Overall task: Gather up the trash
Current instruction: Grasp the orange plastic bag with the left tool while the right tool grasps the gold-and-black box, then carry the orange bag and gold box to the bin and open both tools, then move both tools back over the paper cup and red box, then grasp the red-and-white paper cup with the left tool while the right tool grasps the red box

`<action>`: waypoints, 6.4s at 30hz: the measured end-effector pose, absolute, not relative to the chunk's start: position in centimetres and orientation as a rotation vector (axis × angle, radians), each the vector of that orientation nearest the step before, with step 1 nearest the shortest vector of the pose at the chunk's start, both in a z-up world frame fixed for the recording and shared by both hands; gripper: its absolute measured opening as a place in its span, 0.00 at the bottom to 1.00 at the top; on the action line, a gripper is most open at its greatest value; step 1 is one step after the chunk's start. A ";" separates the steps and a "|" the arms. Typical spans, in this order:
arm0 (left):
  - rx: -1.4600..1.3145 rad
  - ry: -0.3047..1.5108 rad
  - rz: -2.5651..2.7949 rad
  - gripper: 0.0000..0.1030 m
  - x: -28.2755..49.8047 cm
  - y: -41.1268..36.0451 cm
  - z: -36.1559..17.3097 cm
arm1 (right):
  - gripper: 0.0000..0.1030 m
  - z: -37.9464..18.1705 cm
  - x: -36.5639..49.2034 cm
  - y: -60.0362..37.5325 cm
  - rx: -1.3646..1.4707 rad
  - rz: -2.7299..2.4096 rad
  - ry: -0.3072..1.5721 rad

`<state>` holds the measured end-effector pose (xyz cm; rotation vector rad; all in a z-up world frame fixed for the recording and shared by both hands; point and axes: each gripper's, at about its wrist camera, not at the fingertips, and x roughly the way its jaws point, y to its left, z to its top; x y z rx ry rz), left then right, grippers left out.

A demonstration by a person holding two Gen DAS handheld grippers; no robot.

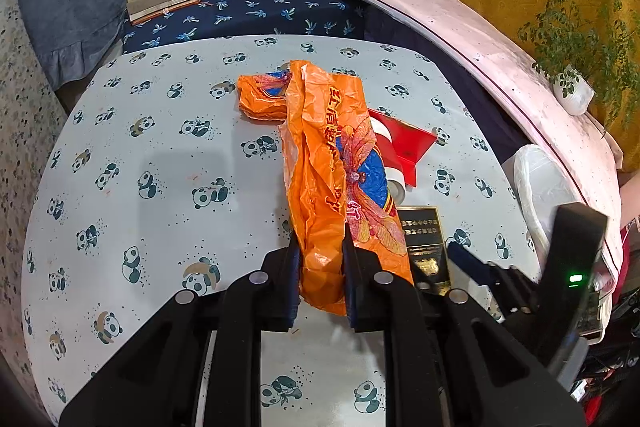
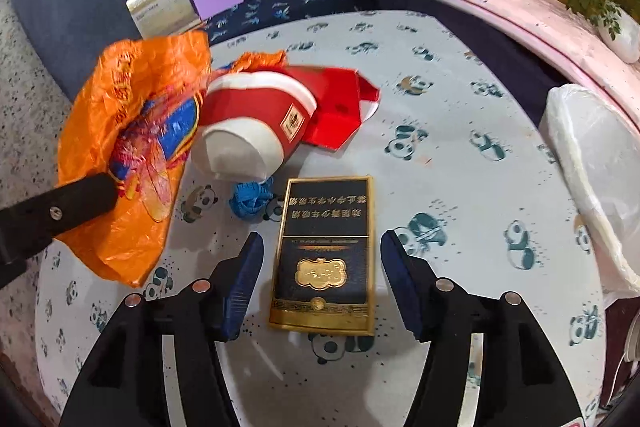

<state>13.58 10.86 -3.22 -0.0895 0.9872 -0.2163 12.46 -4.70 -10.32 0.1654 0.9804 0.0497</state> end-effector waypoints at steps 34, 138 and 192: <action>0.062 0.879 -0.426 0.16 12.8 -3.5 1.7 | 0.53 -1.4 7.1 -18.8 0.302 -0.162 0.706; -0.013 1.006 -0.157 0.89 20.3 4.3 -7.1 | 0.60 -3.4 12.8 -14.2 0.284 -0.095 0.792; -0.149 0.995 -0.148 0.61 24.0 11.4 -5.9 | 0.04 -8.8 23.9 -6.3 0.016 0.148 0.947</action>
